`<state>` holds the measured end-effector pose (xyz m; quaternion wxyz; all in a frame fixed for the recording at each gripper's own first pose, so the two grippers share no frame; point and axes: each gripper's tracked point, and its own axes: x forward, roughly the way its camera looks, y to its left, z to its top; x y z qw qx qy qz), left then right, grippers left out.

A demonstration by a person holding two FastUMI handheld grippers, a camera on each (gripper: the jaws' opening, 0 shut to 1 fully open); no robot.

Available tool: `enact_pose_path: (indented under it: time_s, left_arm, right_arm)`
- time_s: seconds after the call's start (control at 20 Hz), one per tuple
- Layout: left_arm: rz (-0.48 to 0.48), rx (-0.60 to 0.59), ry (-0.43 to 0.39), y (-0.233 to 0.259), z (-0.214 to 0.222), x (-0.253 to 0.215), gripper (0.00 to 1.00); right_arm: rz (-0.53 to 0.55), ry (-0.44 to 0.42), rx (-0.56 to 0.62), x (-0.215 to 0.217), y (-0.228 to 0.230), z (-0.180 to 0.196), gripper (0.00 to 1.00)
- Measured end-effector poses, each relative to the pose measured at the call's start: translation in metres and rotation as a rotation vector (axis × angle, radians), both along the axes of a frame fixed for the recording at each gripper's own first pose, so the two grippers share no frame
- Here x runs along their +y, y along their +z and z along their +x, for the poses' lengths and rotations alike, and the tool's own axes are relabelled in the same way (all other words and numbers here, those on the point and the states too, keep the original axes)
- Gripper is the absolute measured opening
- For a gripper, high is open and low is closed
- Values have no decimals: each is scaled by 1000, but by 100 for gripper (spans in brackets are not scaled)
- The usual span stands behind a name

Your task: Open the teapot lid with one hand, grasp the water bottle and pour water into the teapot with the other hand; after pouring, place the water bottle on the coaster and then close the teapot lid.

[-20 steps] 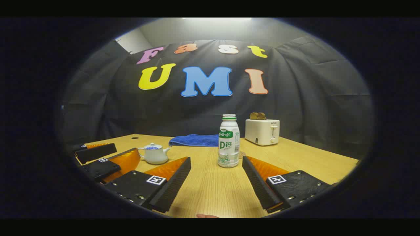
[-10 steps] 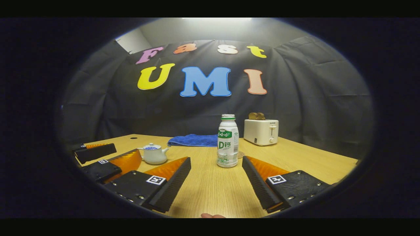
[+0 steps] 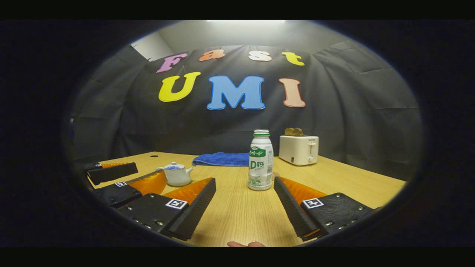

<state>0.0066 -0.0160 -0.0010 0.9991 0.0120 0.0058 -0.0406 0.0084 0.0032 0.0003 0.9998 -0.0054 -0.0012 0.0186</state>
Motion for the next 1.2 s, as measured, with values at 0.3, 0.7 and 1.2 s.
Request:
enact_pose_path:
  time_s: [0.3, 0.7, 1.2]
  left_arm:
    - [6, -31, 26, 28, 45, 13, 100]
    - [5, 21, 81, 16, 126, 32, 100]
    - [28, 97, 66, -15, 161, 32, 71]
  right_arm:
    - [-4, 9, -15, -5, 22, 24, 97]
    - [-2, 43, -1, -4, 26, 40, 97]
    - [62, 37, 6, -18, 27, 43, 97]
